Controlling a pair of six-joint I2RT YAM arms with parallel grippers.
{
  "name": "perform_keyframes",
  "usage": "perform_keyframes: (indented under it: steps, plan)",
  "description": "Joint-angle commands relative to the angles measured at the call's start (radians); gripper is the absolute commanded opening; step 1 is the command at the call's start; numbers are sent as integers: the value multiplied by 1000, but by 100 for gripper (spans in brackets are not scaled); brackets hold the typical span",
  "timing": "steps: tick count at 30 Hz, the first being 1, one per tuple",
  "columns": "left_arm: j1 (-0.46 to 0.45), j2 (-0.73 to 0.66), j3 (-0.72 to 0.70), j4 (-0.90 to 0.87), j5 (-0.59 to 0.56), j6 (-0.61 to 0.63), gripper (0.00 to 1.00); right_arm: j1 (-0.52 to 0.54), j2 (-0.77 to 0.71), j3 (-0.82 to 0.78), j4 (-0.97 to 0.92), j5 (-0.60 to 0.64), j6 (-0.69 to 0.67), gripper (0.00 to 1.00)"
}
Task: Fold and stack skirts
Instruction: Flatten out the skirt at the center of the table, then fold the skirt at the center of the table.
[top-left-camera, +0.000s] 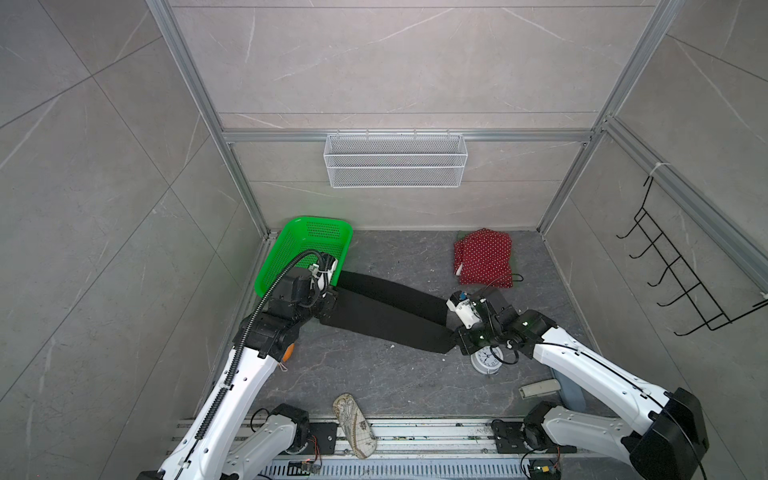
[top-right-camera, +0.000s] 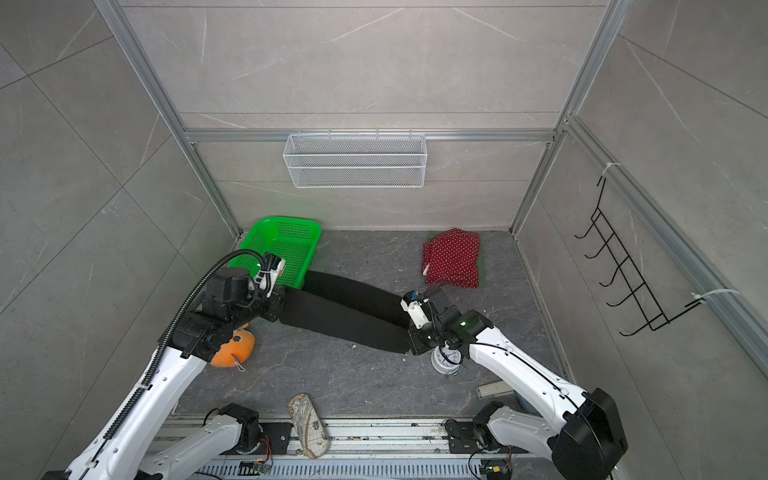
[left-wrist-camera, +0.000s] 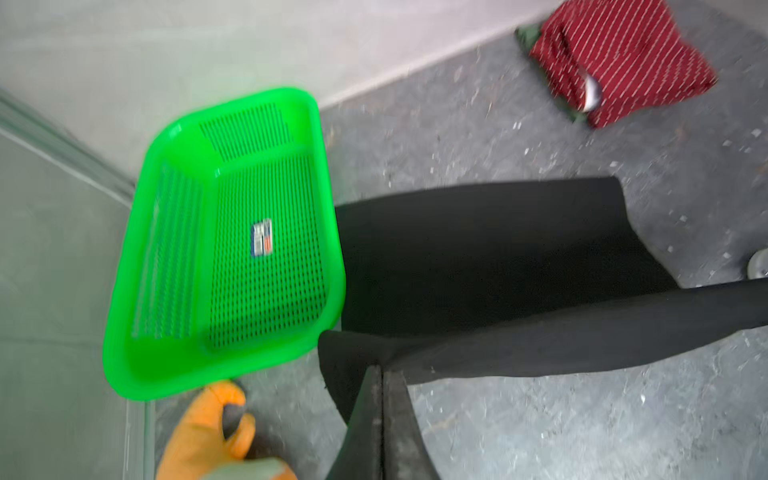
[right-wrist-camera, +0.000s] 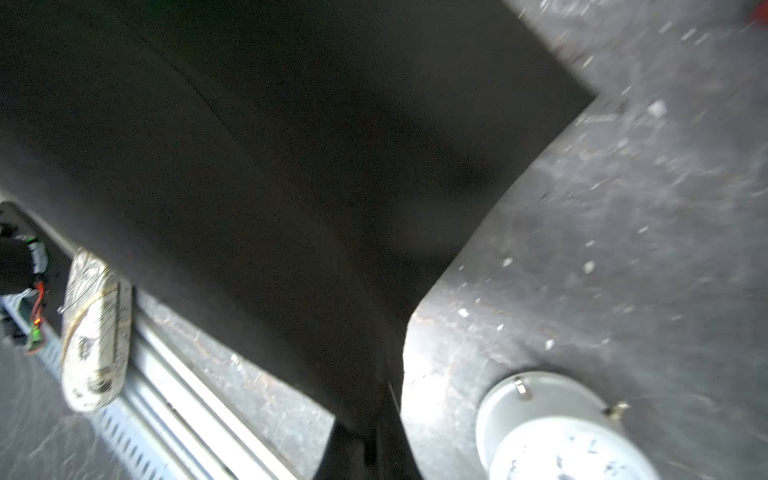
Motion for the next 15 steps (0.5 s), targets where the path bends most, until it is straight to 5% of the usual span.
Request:
perform_keyframes:
  steps: [1,15]
  plan:
    - [11,54,19,-5,-93,-48,0,3,46,2,-25,-13,30,0]
    - [10,336,135,154,-185,-104,0,-24,324,289,-69,240,-84,0]
